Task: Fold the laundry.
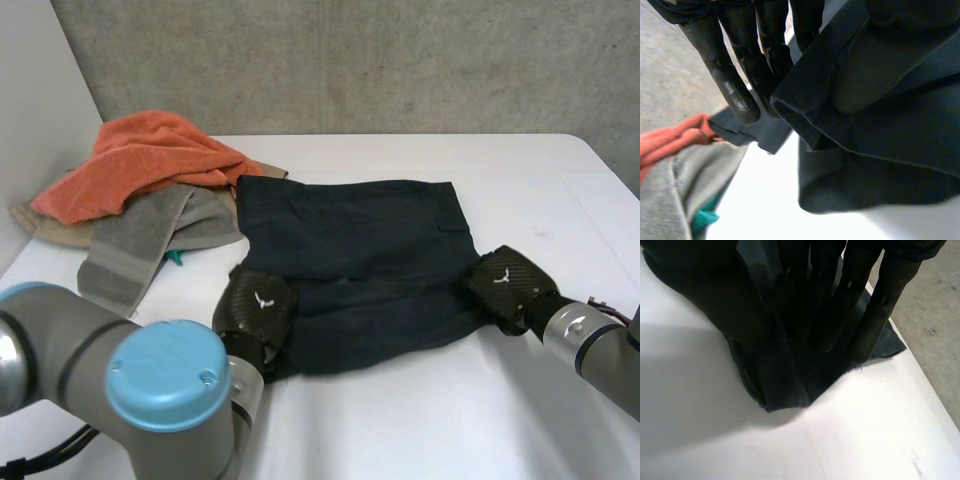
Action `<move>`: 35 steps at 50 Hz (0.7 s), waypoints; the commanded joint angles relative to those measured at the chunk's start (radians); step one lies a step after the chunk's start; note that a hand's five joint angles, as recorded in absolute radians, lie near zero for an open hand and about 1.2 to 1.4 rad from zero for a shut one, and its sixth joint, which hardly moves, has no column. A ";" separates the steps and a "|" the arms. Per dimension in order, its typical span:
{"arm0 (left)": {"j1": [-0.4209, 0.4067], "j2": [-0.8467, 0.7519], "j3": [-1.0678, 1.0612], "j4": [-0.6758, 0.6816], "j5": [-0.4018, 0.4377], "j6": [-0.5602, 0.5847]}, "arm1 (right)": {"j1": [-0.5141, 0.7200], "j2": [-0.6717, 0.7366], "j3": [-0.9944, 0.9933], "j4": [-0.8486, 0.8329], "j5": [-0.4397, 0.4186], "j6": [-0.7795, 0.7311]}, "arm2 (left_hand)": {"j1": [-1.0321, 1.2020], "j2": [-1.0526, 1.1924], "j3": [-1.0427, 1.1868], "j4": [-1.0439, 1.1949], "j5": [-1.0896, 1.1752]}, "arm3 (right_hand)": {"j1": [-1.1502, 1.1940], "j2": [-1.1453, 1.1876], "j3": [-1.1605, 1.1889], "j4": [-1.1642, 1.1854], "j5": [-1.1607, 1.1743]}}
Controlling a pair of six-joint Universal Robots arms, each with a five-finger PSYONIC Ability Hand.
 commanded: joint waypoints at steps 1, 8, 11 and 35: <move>0.010 0.185 -0.026 -0.044 0.003 0.004 | -0.013 -0.144 0.001 0.060 0.042 0.055 | 0.272 0.204 0.209 0.202 0.224 | 0.276 0.220 0.213 0.204 0.238; -0.036 0.367 -0.042 -0.318 0.036 -0.010 | -0.072 -0.351 -0.031 0.396 0.039 0.086 | 0.272 0.204 0.209 0.202 0.224 | 0.276 0.220 0.213 0.204 0.238; -0.088 0.425 -0.039 -0.496 0.042 -0.051 | -0.144 -0.411 -0.060 0.613 0.039 0.036 | 0.272 0.204 0.209 0.202 0.224 | 0.276 0.220 0.213 0.204 0.238; 0.101 0.138 0.179 -0.285 0.070 0.015 | -0.057 -0.252 -0.241 0.542 0.029 0.112 | 0.272 0.204 0.209 0.202 0.224 | 0.276 0.220 0.213 0.204 0.238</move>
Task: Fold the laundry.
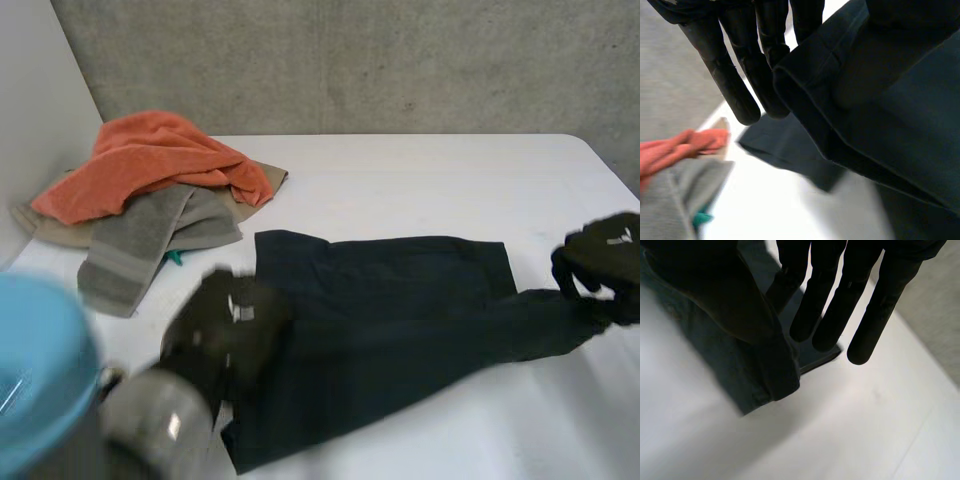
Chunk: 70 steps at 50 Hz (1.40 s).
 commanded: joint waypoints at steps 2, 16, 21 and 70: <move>0.168 -0.251 0.137 0.325 0.003 0.180 | 0.209 0.205 -0.079 -0.326 0.105 0.168 | 0.272 0.203 0.208 0.197 0.213 | 0.269 0.220 0.209 0.199 0.216; 0.256 -0.670 0.526 0.450 0.106 0.277 | 0.389 0.572 -0.278 -0.780 0.372 0.214 | 0.272 0.203 0.208 0.197 0.213 | 0.269 0.220 0.209 0.199 0.216; 0.277 -0.739 0.605 0.471 0.110 0.331 | 0.412 0.686 -0.370 -0.866 0.383 0.216 | 0.272 0.203 0.208 0.197 0.213 | 0.269 0.220 0.209 0.199 0.216; 0.138 -0.322 0.162 0.591 0.075 0.217 | 0.159 0.390 -0.019 -0.662 0.288 0.428 | -0.950 -1.019 -1.014 -1.024 -1.009 | 0.269 0.220 0.209 0.199 0.216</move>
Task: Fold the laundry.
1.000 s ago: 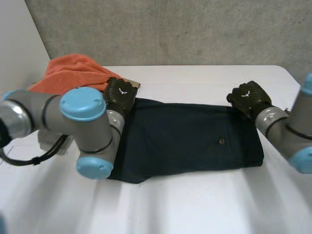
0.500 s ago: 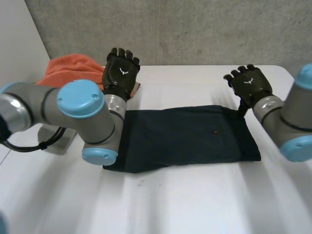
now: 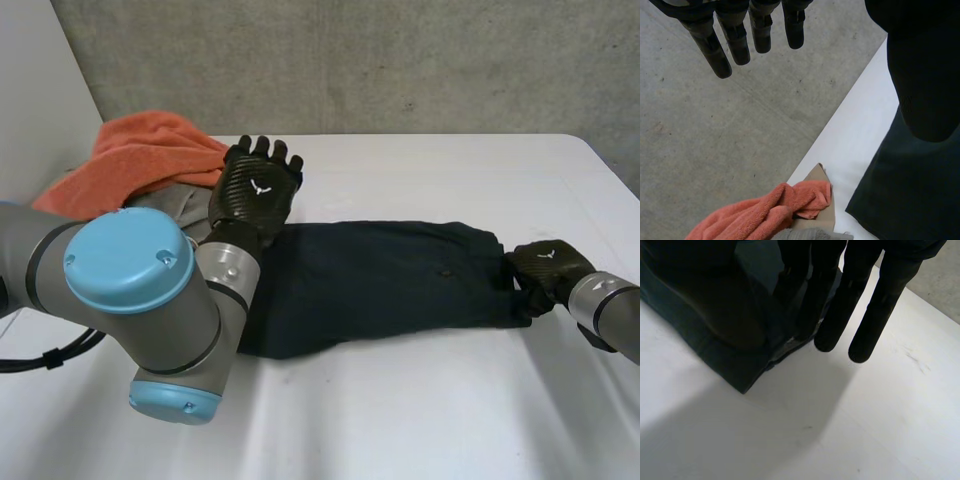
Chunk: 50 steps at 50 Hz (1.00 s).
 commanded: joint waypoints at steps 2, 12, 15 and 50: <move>-0.015 0.027 0.003 0.000 -0.005 0.003 | -0.079 -0.162 0.054 -0.080 0.019 0.000 | -0.036 -0.032 -0.043 -0.030 -0.053 | 0.330 0.229 0.224 0.218 0.268; -0.012 0.070 -0.032 0.000 -0.003 0.003 | -0.171 -0.210 0.044 -0.074 0.016 -0.102 | -0.036 -0.032 -0.043 -0.030 -0.053 | 0.330 0.229 0.224 0.218 0.268; -0.009 0.085 -0.050 0.000 -0.003 0.001 | -0.164 -0.210 0.028 -0.075 0.008 -0.159 | -0.036 -0.032 -0.043 -0.030 -0.053 | 0.330 0.229 0.224 0.218 0.268; 0.035 0.153 -0.072 0.011 -0.005 -0.111 | 0.561 -0.099 -0.110 -0.153 -0.216 0.291 | -0.036 -0.032 -0.043 -0.030 -0.053 | -0.892 -0.993 -0.998 -1.004 -0.953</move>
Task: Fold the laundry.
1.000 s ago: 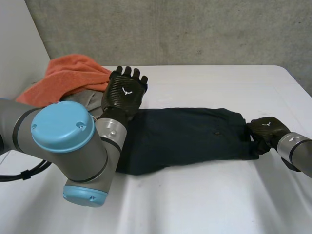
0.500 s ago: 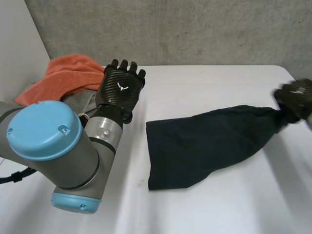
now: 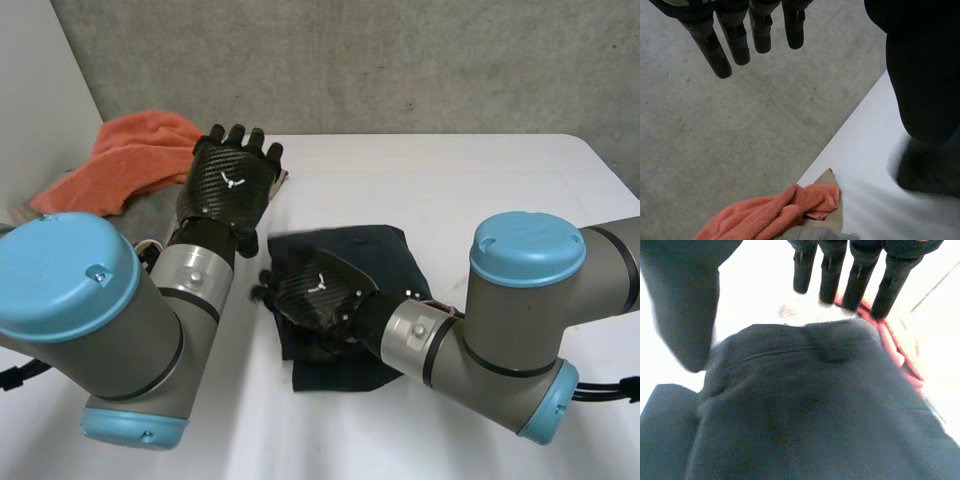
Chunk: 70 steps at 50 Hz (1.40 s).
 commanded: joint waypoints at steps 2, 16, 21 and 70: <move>0.004 -0.012 0.093 -0.006 -0.007 -0.087 | -0.043 -0.131 -0.003 -0.008 0.120 0.329 | -0.036 -0.032 -0.043 -0.030 -0.053 | -0.173 -0.168 -0.185 -0.206 -0.183; -0.177 -0.199 0.357 -0.283 -0.024 -0.256 | -0.270 -0.173 -0.128 0.280 0.323 0.391 | -0.035 -0.031 -0.042 -0.029 -0.052 | -0.173 -0.168 -0.185 -0.206 -0.183; -0.185 -0.283 0.401 -0.408 -0.113 -0.385 | -0.276 -0.057 -0.232 0.380 0.267 0.357 | -0.036 -0.032 -0.043 -0.030 -0.053 | -0.173 -0.168 -0.185 -0.206 -0.183; -0.001 -0.118 0.432 -0.531 0.582 -0.416 | -0.424 -0.165 0.283 0.135 0.175 0.391 | -0.026 -0.022 -0.033 -0.021 -0.043 | -0.173 -0.168 -0.185 -0.206 -0.183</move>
